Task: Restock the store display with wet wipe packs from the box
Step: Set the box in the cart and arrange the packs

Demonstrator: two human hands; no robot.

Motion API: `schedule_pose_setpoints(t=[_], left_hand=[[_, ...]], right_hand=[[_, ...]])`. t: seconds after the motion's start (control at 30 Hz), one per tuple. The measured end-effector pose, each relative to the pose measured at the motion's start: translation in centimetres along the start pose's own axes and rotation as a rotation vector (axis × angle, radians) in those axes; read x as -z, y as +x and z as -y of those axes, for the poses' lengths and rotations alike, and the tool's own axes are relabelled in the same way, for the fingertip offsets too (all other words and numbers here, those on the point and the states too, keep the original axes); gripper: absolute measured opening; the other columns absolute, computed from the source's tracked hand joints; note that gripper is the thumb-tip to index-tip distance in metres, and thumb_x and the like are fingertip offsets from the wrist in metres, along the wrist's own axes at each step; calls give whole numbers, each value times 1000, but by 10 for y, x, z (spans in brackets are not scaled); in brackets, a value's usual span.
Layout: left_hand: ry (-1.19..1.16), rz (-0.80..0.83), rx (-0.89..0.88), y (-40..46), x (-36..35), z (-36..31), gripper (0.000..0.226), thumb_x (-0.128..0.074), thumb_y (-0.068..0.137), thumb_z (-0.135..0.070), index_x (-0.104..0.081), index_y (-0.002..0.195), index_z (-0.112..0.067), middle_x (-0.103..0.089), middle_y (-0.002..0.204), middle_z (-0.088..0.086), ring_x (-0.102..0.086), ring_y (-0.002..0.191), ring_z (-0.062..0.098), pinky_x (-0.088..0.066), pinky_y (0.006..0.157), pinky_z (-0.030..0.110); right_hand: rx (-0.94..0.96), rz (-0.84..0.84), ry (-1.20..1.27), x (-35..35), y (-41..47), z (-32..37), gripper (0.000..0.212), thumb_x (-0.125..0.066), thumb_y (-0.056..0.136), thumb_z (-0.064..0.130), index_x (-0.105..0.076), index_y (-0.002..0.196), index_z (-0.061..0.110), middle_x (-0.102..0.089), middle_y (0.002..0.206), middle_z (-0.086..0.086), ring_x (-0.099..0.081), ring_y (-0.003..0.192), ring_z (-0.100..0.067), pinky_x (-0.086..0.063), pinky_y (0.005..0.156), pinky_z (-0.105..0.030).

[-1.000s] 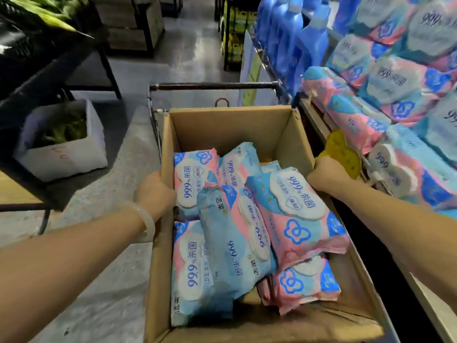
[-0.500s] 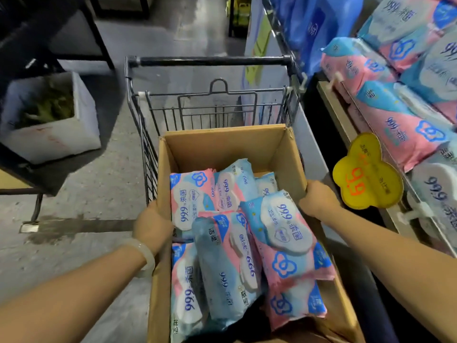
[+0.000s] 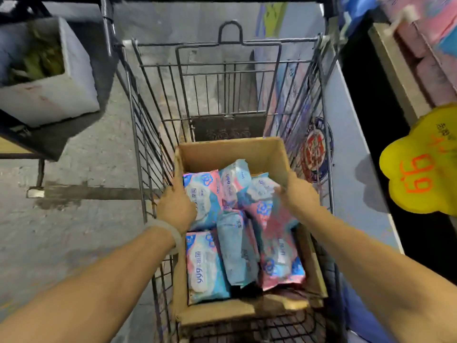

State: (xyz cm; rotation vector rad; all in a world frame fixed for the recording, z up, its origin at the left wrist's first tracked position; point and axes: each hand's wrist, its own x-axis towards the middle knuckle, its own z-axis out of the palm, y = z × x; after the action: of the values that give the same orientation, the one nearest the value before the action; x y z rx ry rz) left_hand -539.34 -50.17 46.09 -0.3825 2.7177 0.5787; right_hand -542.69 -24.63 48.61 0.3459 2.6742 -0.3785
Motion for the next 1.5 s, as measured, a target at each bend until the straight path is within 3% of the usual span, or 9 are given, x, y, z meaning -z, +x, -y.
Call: schedule_pose_setpoints(t=[0.17, 0.47, 0.7, 0.9, 1.03, 1.17, 1.33, 1.43, 1.5], left_hand=[[-129, 177, 24, -25, -34, -3, 56, -60, 84, -19, -37, 133, -7, -45, 138, 23, -50, 120, 39, -44, 97, 43], [-197, 351, -59, -9, -63, -65, 49, -54, 90, -20, -38, 132, -2, -40, 139, 18, -40, 129, 32, -33, 104, 35], [-383, 411, -230, 33, -85, -96, 84, -47, 69, -6, -24, 145, -33, -32, 149, 14, -30, 139, 30, -31, 112, 44], [-398, 460, -249, 22, -83, -105, 96, -45, 69, 16, -18, 147, -33, -27, 148, 12, -30, 138, 25, -27, 111, 27], [-375, 462, -238, 16, -91, -106, 94, -45, 72, 12, -11, 149, -31, -10, 157, 13, -16, 146, 26, -22, 115, 32], [-357, 490, -236, 16, -90, -105, 90, -43, 75, 11, -14, 149, -31, -3, 159, 14, -8, 148, 25, -18, 117, 33], [-444, 311, -109, 32, -90, -88, 48, -40, 79, 13, -60, 118, -8, -40, 143, 19, -37, 136, 28, -29, 101, 19], [-513, 307, 8, 49, -92, -91, 37, -49, 92, -10, -50, 129, -7, -46, 142, 12, -46, 128, 27, -33, 103, 26], [-495, 453, 6, 60, -97, -99, 56, -54, 93, -32, -36, 142, -11, -37, 149, 9, -38, 136, 23, -29, 107, 27]], right_hand=[[185, -42, -5, -20, -9, -18, 23, -46, 93, 15, -59, 103, -2, -61, 110, -22, -59, 100, -39, -43, 72, -41], [189, -124, 139, -21, 4, -23, 28, -58, 92, 30, -64, 94, 2, -64, 98, -16, -58, 92, -34, -41, 73, -36], [-85, -136, 376, -19, 22, -9, 59, -57, 87, 54, -40, 49, 12, -49, 60, -15, -46, 59, -27, -44, 61, -40], [-207, -64, 597, -26, 23, -17, 52, -71, 74, 55, -49, 54, 13, -51, 57, -6, -47, 56, -21, -33, 51, -31], [-489, 64, 930, -28, 43, -10, 99, -67, 62, 73, -55, 128, 1, -60, 126, -17, -59, 112, -32, -50, 96, -40], [-615, 137, 880, -31, 52, -1, 111, -71, 63, 68, -36, 142, -3, -48, 137, -19, -52, 122, -36, -47, 100, -45], [-628, 238, 1005, -47, 3, -8, 81, -80, 64, 52, -56, 126, 6, -64, 114, -14, -63, 105, -28, -53, 93, -38], [-645, 364, 1124, -62, -41, -29, 23, -82, 73, 25, -62, 75, 13, -61, 64, -6, -57, 57, -18, -47, 60, -25], [-603, 429, 1231, -67, -52, -39, 36, -76, 78, 4, -52, 54, 17, -53, 42, 5, -45, 33, -6, -34, 39, -14]])
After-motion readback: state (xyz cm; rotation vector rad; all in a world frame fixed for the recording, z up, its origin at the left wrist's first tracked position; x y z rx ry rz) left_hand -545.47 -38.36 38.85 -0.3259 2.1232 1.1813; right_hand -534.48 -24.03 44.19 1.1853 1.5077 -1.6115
